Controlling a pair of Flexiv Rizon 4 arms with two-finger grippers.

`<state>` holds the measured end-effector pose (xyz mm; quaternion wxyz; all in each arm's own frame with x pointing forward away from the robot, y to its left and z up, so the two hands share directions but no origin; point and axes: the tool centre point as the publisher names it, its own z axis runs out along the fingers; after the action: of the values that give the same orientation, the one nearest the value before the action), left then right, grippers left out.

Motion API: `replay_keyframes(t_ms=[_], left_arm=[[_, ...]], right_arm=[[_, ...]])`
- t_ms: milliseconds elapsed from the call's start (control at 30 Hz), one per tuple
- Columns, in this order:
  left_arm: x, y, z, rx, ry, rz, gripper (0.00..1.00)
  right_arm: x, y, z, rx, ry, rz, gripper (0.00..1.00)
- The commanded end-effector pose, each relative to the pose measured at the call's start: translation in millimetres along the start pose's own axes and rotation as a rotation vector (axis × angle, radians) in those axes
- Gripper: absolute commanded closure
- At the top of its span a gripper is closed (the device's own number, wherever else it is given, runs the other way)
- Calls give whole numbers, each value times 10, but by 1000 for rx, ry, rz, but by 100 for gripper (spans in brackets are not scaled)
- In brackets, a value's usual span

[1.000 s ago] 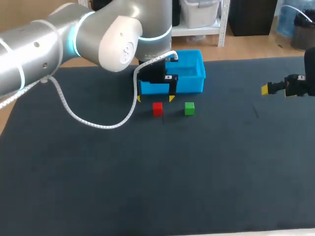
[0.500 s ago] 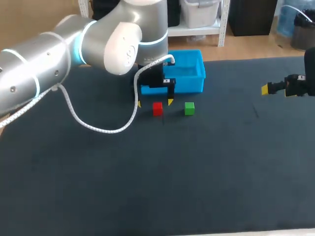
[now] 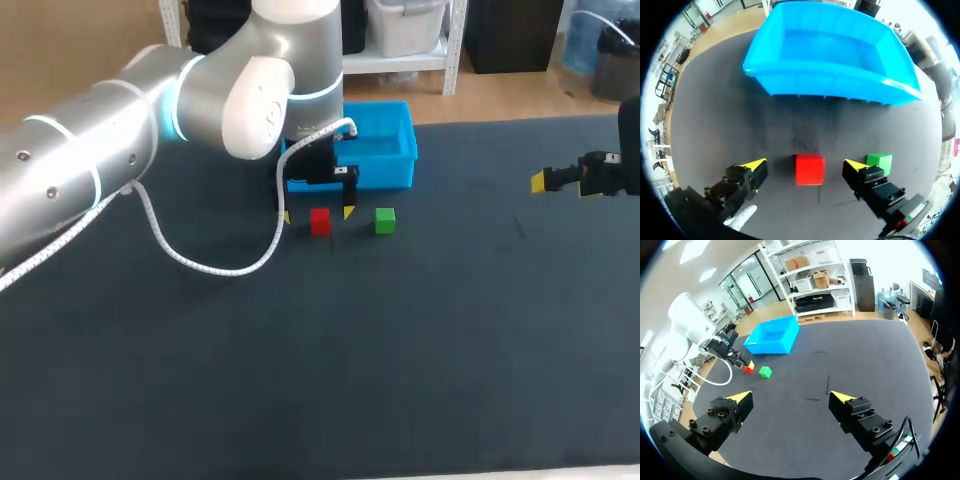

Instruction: Use the left arm to pick the red cube and place it into the blue plastic box first, then use the right arm to grasp the green cube and put it into the same blue plastic box after the first action is fully finished.

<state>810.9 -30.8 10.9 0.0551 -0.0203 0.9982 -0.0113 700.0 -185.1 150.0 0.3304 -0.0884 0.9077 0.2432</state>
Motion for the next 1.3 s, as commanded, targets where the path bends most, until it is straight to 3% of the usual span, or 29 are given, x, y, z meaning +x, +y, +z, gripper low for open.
replay_keyframes(t_ms=[33,433,500,567,700,967,1300], left_arm=[[-20,2,11,-4,-1,-1,0],[21,17,68,0,-20,-5,0],[28,9,85,-2,-23,-4,22],[31,6,94,-2,-27,-6,51],[33,4,117,-5,-28,-8,59],[49,-15,126,-7,-27,-12,97],[95,7,3,11,-45,-4,100]], right_arm=[[0,0,0,0,0,0,0],[0,0,0,0,0,0,0],[0,0,0,0,0,0,0],[0,0,0,0,0,0,0],[0,0,0,0,0,0,0],[0,0,0,0,0,0,0],[0,0,0,0,0,0,0]])
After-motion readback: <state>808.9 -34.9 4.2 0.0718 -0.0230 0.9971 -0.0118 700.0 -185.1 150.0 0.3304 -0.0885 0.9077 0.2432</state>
